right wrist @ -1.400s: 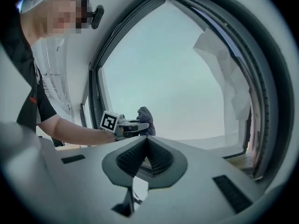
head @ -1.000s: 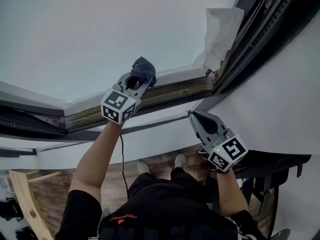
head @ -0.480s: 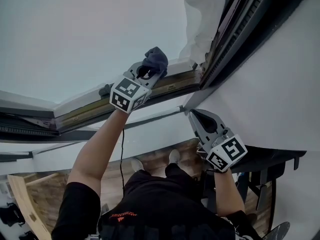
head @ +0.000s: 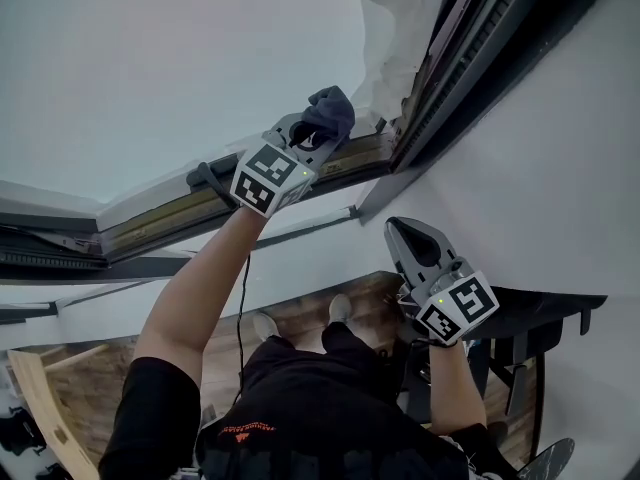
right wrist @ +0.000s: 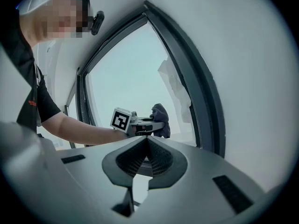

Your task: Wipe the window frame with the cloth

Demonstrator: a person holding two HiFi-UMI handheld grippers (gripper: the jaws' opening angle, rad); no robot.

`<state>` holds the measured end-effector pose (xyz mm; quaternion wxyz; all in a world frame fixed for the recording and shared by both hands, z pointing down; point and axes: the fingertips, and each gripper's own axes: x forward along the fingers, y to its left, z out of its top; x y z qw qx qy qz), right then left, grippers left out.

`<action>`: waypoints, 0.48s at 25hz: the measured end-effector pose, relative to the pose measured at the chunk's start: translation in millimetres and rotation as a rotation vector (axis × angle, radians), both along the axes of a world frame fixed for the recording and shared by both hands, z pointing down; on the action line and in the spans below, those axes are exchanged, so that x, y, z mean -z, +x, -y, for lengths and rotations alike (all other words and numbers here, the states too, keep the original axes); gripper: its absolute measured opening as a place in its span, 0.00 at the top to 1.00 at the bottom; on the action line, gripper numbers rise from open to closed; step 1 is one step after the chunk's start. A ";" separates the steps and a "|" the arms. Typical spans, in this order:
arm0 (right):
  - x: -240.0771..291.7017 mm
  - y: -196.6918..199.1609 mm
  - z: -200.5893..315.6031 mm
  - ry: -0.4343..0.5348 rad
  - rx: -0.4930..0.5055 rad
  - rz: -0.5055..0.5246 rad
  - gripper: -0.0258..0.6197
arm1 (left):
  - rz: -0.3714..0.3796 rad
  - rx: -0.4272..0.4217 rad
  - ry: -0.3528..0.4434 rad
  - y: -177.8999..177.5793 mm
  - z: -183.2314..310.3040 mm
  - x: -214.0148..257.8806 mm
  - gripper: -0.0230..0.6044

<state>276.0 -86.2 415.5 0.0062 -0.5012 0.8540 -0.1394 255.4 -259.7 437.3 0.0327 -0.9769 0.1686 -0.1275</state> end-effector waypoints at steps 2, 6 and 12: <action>-1.1 -2.8 -0.4 -0.003 0.003 -0.004 0.96 | -0.010 0.000 -0.003 -1.3 -2.1 1.0 0.82; -1.5 -16.0 1.2 -0.006 0.021 -0.010 0.96 | -0.043 0.002 -0.008 -16.5 -6.2 4.5 0.82; 2.7 -50.2 9.7 0.001 0.072 -0.035 0.96 | -0.095 0.044 -0.019 -71.0 -8.9 12.5 0.82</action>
